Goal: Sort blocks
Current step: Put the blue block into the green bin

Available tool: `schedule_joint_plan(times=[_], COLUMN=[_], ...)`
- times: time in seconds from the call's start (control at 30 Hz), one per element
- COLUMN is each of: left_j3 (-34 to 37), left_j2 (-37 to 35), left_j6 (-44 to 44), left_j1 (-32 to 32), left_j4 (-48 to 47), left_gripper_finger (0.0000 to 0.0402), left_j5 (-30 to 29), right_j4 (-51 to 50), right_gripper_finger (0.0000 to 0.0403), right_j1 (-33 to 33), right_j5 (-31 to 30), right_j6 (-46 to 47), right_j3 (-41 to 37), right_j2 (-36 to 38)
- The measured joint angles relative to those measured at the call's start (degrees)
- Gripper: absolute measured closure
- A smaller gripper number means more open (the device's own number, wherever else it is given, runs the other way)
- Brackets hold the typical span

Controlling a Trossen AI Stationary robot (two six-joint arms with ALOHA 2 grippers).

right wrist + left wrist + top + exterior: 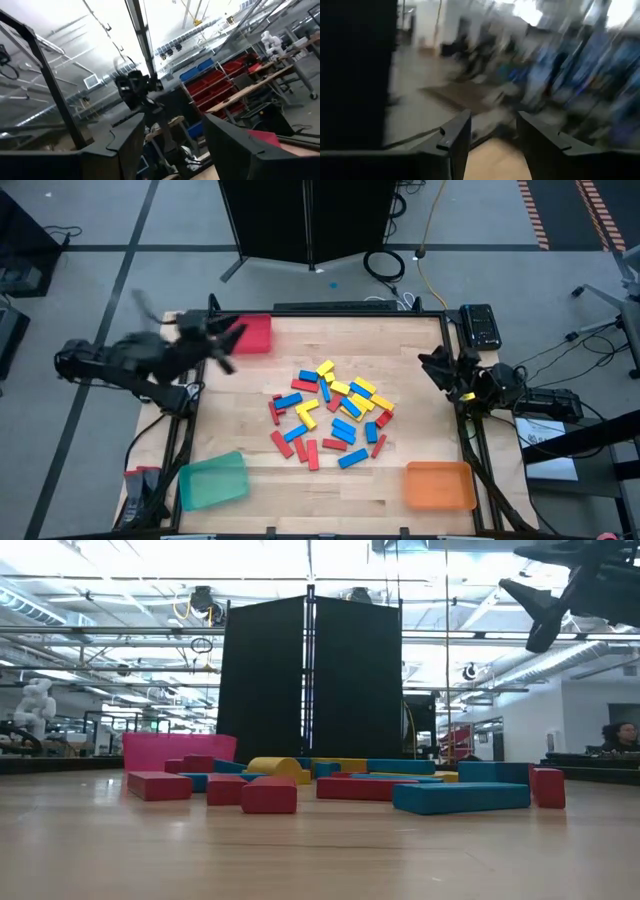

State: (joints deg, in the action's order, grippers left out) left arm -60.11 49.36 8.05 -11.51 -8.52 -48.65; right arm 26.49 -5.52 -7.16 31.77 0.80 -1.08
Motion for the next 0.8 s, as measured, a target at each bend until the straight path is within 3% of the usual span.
schedule_joint_plan(times=[0.1,0.17,0.23,0.37,0.4,0.6,0.8], left_j3=[-9.4,-14.4,-19.0,-26.9,-28.1,-30.2,-30.2], left_j2=[10.3,16.5,21.9,32.0,34.2,42.9,50.1], left_j6=[2.1,3.1,2.7,-1.2,-2.8,-17.6,-26.3], left_j1=[4.3,7.6,12.0,21.0,22.7,28.9,29.3], left_j4=[-15.7,-24.2,-29.6,-39.6,-41.6,-44.5,-45.4], left_gripper_finger=[0.0237,0.0237,0.0237,0.0241,0.0244,0.0249,0.0249], left_j5=[0.5,5.0,14.4,39.5,42.7,39.9,42.7], right_j4=[-3.0,-5.1,-7.2,-9.7,-9.9,-10.7,-12.1], right_gripper_finger=[0.0204,0.0204,0.0204,0.0204,0.0204,0.0204,0.0204], right_j1=[0.0,0.0,0.0,0.0,0.0,0.0,0.0], right_j5=[0.5,1.6,2.4,3.1,3.2,4.6,4.6], right_j6=[0.4,0.5,1.2,2.3,2.2,2.0,2.0], right_j3=[0.0,0.0,0.0,0.0,0.0,0.0,0.0], right_j2=[0.0,0.0,0.0,0.0,0.0,0.0,-0.1])
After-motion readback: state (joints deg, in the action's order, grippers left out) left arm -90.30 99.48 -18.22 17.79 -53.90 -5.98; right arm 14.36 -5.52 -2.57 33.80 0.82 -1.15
